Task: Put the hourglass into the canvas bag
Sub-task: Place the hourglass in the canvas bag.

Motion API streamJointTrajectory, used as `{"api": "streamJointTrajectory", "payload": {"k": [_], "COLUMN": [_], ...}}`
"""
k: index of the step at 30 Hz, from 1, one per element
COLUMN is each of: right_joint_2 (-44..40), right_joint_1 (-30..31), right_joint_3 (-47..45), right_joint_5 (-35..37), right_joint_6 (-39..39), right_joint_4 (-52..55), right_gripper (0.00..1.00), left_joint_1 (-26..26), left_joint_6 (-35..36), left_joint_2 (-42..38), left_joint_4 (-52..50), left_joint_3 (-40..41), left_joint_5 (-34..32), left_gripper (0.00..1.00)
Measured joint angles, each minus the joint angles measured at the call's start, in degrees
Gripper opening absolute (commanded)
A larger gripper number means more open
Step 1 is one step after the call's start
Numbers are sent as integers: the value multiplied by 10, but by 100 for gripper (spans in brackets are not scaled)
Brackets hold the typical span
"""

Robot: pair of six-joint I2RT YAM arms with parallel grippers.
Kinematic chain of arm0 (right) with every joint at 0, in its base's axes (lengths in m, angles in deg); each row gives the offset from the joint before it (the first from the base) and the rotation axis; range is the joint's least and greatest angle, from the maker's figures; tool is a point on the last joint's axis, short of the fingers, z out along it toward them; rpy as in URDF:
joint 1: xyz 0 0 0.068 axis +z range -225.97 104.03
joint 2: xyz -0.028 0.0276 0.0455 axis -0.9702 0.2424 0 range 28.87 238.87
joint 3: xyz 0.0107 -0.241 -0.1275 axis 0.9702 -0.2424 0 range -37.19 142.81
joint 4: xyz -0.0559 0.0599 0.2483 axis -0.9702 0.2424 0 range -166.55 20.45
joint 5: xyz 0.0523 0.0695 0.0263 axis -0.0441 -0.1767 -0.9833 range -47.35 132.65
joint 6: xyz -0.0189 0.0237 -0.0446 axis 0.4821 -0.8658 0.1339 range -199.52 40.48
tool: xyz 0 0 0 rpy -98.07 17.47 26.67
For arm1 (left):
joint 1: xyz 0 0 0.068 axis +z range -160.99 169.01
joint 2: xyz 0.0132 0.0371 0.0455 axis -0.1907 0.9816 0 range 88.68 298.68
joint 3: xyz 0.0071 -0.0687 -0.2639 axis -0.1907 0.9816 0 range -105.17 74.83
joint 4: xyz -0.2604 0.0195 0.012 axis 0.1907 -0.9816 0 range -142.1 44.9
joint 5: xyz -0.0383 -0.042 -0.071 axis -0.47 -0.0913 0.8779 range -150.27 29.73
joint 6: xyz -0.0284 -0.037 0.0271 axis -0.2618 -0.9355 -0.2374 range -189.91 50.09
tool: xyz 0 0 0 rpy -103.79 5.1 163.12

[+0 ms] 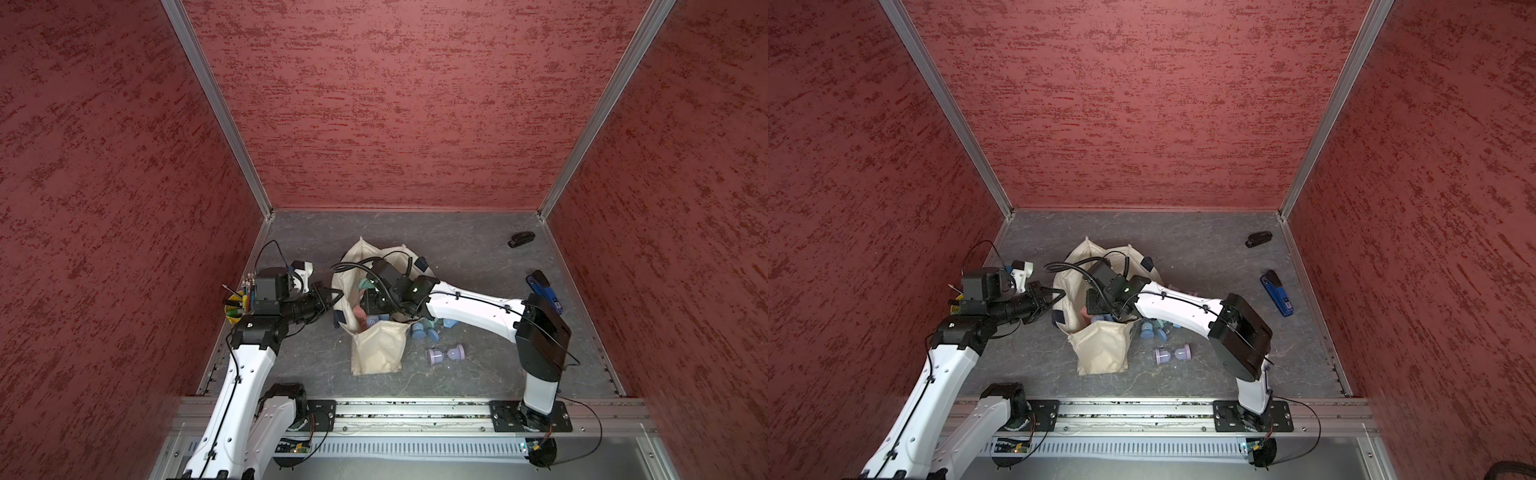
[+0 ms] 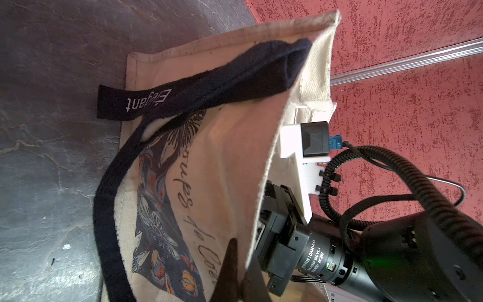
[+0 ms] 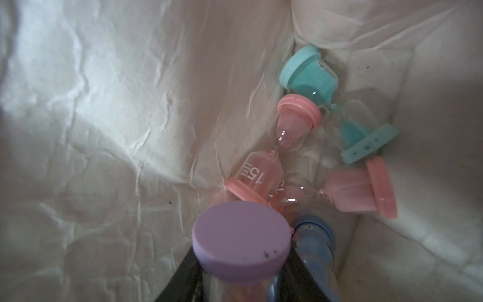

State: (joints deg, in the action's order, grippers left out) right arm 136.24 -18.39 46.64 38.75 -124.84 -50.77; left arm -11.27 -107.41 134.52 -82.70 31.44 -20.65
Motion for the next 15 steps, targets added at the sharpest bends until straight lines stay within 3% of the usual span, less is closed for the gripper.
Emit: {"api": "streamJointTrajectory", "payload": {"k": [3, 8, 15], "right_joint_2": [0, 0, 0], "right_joint_1": [0, 0, 0], "right_joint_3": [-3, -3, 16], "right_joint_5": [-9, -19, -14], "right_joint_6": [-5, -8, -1], "right_joint_4": [-4, -7, 6], "right_gripper": [16, 49, 60], "left_joint_1": [0, 0, 0], "left_joint_6": [0, 0, 0], "left_joint_2": [0, 0, 0], "left_joint_4": [0, 0, 0], "left_joint_3": [0, 0, 0], "left_joint_5": [0, 0, 0], "left_gripper": [0, 0, 0]}}
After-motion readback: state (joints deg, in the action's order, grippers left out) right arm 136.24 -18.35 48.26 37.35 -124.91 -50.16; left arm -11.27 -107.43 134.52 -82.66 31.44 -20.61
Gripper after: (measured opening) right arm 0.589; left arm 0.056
